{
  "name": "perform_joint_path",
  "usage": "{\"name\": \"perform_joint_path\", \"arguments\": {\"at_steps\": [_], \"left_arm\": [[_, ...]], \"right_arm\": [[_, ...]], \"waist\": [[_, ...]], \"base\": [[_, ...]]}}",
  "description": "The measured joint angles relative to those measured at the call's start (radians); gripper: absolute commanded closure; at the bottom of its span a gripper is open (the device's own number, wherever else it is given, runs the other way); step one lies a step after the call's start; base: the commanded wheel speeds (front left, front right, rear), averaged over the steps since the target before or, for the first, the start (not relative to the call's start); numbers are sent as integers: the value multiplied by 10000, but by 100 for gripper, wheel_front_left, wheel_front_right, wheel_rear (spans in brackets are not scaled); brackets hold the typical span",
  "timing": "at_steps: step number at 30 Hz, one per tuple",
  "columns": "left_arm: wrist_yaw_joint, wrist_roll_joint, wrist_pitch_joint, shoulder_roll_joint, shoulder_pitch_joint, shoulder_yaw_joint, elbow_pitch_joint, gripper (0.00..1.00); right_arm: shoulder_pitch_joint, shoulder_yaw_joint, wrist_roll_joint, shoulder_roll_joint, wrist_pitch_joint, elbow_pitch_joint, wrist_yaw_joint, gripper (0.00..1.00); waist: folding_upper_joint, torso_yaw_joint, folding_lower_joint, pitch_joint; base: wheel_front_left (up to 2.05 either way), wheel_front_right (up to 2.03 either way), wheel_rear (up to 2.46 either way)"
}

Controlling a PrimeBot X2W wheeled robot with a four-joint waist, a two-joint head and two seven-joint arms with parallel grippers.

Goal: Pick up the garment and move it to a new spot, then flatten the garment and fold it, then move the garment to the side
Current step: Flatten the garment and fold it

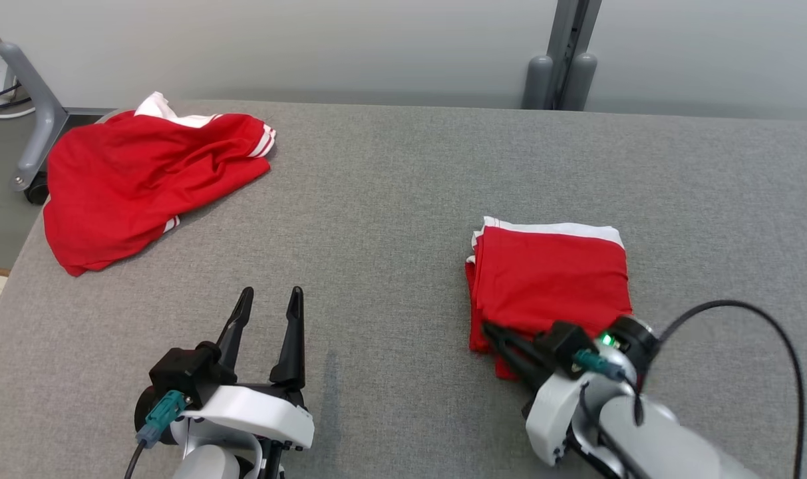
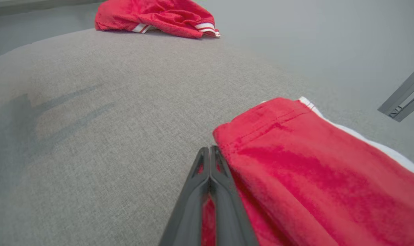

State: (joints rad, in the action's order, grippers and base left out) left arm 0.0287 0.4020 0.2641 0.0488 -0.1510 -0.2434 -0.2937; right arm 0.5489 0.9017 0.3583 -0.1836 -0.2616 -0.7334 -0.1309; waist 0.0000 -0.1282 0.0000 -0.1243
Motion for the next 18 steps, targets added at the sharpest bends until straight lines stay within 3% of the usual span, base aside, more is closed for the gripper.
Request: {"name": "perform_joint_path", "arguments": {"at_steps": [3, 4, 8, 9, 18], "left_arm": [[0, -23, 0, 0, 1, 48, 6, 0], [0, -50, 0, 0, 4, 67, 8, 0], [0, -59, 0, 0, 19, 136, 10, 0], [0, -59, 0, 0, 28, 144, 12, 0], [2, -136, 0, -2, 61, 257, 77, 0]], "right_arm": [[-35, -744, -215, -102, 0, 708, 0, 100], [-89, -1030, -328, -138, 0, 978, 0, 91], [-567, -2291, -761, -244, 0, 1994, 0, 40], [-712, -2656, -872, -257, 0, 2228, 0, 0], [-2166, -5852, -1749, 13, 0, 3950, 0, 0]], "waist": [[0, 57, 0, 32], [0, 82, 0, 48], [0, 176, 0, 148], [0, 202, 0, 179], [0, 449, -1, 400]], "base": [[0, 0, 0], [0, 0, 0], [0, 0, 0], [0, 0, 0], [0, 0, 0]]}}
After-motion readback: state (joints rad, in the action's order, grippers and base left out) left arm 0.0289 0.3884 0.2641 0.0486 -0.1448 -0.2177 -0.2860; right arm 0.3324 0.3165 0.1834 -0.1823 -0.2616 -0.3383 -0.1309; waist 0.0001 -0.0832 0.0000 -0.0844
